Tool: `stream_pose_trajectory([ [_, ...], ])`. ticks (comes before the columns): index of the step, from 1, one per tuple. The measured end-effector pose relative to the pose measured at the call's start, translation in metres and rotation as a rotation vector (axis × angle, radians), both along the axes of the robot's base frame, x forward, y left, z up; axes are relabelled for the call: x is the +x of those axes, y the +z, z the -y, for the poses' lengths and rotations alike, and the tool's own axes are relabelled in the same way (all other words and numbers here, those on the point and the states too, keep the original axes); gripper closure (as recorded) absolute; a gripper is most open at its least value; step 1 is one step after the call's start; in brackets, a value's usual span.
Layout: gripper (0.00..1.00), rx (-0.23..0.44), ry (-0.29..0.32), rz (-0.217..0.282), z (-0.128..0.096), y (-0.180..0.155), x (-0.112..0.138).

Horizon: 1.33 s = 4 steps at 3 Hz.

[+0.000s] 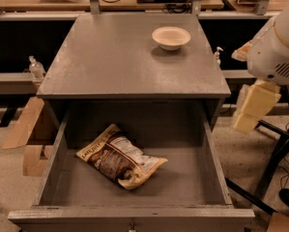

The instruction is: Pick brown chip bag from top drawer and place on counter

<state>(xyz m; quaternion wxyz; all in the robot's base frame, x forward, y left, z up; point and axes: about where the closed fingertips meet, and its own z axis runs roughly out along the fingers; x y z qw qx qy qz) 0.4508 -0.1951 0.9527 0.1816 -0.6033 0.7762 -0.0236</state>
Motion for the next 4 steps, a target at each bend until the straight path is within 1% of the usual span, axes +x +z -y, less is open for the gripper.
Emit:
stream_pose_trajectory([
  [1,0.0,0.119,-0.004,0.026,-0.041,-0.05,0.022],
  [2,0.0,0.194,-0.003,0.06,-0.072,-0.076,0.043],
  [3,0.0,0.194,-0.002,0.06,-0.073,-0.076,0.043],
  [4,0.0,0.233,0.044,0.015,-0.097,-0.1,0.05],
])
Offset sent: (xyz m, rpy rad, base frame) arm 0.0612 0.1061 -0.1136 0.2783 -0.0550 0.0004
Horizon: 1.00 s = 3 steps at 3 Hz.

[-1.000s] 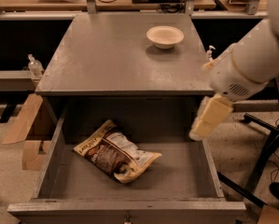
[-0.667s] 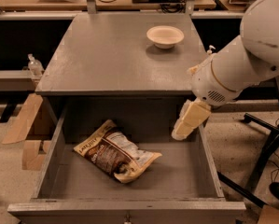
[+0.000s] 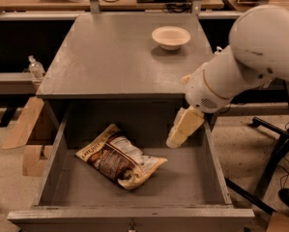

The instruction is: Pick brown chip bag from top drawer and place on counter

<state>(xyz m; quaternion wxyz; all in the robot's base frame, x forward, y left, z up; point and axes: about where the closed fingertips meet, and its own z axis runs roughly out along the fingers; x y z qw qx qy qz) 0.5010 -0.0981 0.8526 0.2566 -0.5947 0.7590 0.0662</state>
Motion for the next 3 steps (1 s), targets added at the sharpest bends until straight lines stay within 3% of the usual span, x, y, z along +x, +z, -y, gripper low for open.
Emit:
stream_pose_trajectory([
  [1,0.0,-0.001,0.037,-0.057,-0.039,-0.043,0.009],
  [3,0.0,-0.076,-0.033,-0.21,-0.089,-0.132,-0.001],
])
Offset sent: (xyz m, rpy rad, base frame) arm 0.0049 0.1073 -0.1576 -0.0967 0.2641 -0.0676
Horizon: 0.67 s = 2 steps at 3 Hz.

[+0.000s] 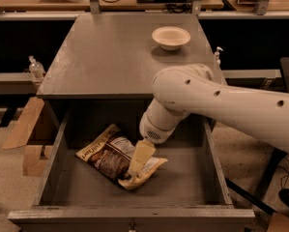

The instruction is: Pick brown chip bag from top drawer and place on counter

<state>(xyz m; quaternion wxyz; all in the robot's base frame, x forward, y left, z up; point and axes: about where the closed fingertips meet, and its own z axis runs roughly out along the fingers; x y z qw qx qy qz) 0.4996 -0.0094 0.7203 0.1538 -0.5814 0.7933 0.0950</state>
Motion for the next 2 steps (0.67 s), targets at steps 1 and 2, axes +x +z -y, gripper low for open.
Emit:
stream_pose_trajectory([
  [1,0.0,-0.016,-0.019,-0.064,-0.024,-0.039,-0.012],
  [2,0.0,-0.021,-0.003,-0.105,-0.052,-0.069,-0.014],
])
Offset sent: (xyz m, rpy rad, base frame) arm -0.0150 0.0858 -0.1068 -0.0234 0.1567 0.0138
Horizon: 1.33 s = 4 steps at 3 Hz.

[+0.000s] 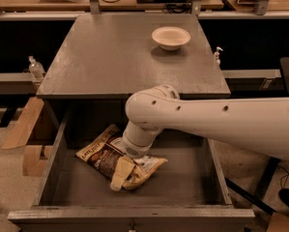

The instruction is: Pick brown chip bag from top drawer and place on counter

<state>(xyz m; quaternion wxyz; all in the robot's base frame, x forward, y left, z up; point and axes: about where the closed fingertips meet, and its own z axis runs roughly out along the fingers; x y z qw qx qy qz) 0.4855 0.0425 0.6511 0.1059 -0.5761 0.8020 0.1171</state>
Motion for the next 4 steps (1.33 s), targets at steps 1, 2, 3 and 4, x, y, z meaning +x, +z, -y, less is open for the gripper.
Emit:
stream_pose_trajectory([
  [1,0.19,-0.005,0.035,-0.035,-0.022,-0.022,-0.003],
  [2,0.42,-0.02,0.06,-0.054,-0.036,-0.036,-0.006],
  [3,0.66,-0.02,0.061,-0.054,-0.036,-0.035,-0.007],
  [4,0.89,-0.02,0.061,-0.054,-0.036,-0.032,-0.007],
])
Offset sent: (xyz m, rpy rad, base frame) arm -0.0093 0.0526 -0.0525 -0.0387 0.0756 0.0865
